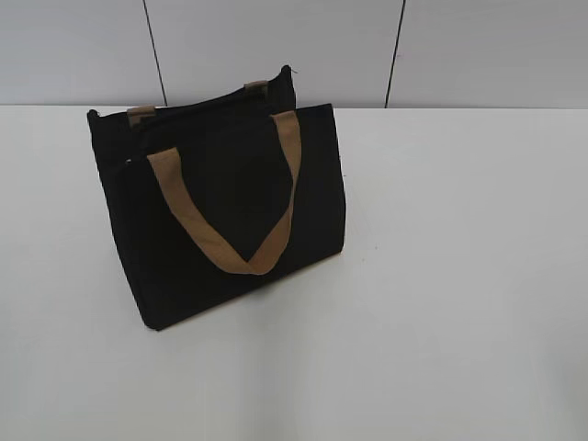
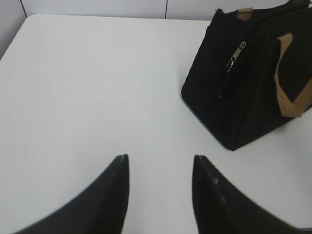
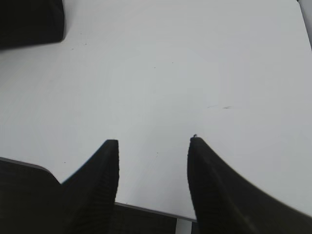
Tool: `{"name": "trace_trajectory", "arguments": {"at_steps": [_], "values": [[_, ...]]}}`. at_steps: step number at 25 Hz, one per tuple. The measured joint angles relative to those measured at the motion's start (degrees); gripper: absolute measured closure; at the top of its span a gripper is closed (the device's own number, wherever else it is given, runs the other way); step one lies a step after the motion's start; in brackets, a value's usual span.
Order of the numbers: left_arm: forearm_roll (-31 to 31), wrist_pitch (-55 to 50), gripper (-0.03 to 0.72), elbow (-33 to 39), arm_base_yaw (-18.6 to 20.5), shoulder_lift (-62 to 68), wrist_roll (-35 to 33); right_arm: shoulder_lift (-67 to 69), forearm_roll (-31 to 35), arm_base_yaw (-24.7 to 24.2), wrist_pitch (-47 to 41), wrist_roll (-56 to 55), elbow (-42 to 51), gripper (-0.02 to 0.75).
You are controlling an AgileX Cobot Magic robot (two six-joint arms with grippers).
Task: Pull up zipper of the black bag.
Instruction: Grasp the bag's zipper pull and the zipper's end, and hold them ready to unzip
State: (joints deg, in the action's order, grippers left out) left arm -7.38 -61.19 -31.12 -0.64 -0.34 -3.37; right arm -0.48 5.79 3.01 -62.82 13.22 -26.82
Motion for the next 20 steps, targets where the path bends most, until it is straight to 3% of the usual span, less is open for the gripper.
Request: {"name": "trace_trajectory", "arguments": {"at_steps": [20], "values": [[0.75,0.00,0.419,0.00,0.00,0.00,0.00,0.00,0.00,0.00,0.00,0.04,0.00,0.383]]}}
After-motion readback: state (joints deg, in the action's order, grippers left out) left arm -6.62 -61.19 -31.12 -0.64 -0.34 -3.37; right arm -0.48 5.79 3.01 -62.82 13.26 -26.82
